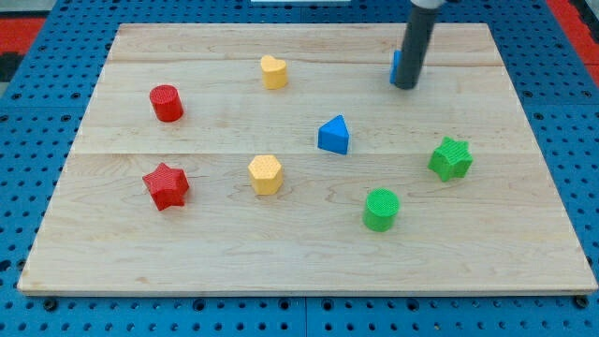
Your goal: Move the triangle to the bottoom right of the yellow heart
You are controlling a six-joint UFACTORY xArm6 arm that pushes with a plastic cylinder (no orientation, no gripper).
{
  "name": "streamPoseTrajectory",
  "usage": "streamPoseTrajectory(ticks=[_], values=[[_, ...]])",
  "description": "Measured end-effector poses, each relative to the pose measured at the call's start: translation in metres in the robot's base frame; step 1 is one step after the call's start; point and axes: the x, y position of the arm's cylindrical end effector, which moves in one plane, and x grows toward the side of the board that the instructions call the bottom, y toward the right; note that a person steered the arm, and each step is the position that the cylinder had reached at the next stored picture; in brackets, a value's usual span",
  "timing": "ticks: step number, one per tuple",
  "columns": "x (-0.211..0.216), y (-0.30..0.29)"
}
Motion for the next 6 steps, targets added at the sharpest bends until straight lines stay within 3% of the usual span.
streamPoseTrajectory(ticks=[1,2,3,4,6], values=[[-0.03,-0.002],[-0.021,-0.001],[0.045,0.004],[0.072,-0.062],[0.173,-0.073]])
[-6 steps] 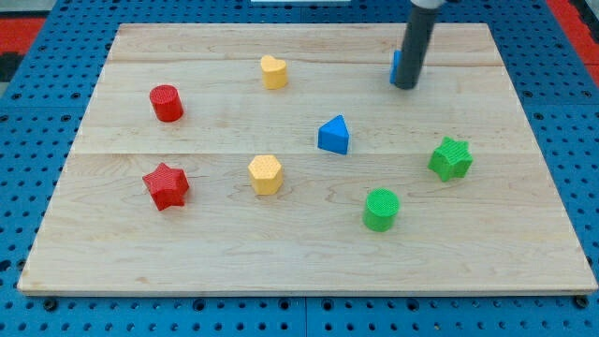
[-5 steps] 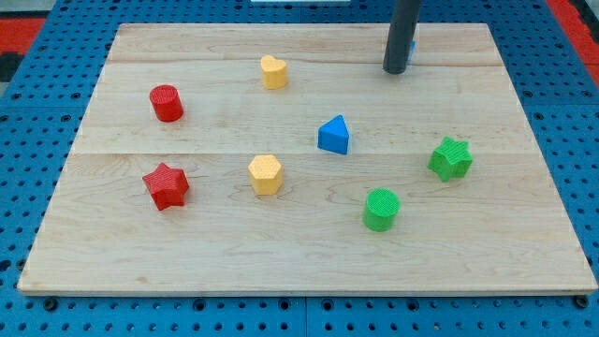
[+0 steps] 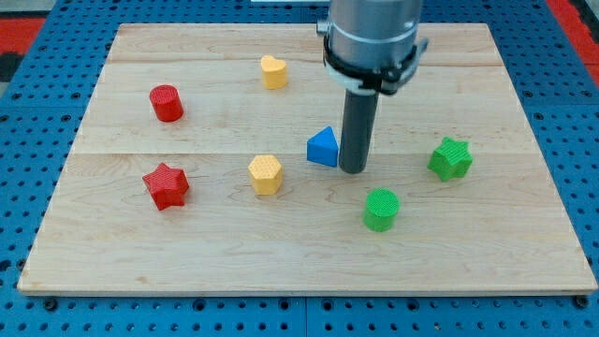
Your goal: Move the triangle to the bottoom right of the yellow heart
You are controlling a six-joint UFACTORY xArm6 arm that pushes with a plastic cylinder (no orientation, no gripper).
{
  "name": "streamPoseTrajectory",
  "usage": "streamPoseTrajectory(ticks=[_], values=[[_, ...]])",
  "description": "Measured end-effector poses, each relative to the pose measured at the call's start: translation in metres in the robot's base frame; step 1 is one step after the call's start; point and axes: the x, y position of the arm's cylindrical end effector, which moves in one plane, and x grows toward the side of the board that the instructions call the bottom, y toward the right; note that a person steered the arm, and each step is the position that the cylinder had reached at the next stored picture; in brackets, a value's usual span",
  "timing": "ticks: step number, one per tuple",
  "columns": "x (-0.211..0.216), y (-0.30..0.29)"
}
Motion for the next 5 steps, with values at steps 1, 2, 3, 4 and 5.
streamPoseTrajectory(ticks=[1,2,3,4,5], values=[[-0.018,-0.053],[-0.075,-0.05],[-0.064,-0.04],[-0.014,-0.029],[-0.044,-0.008]])
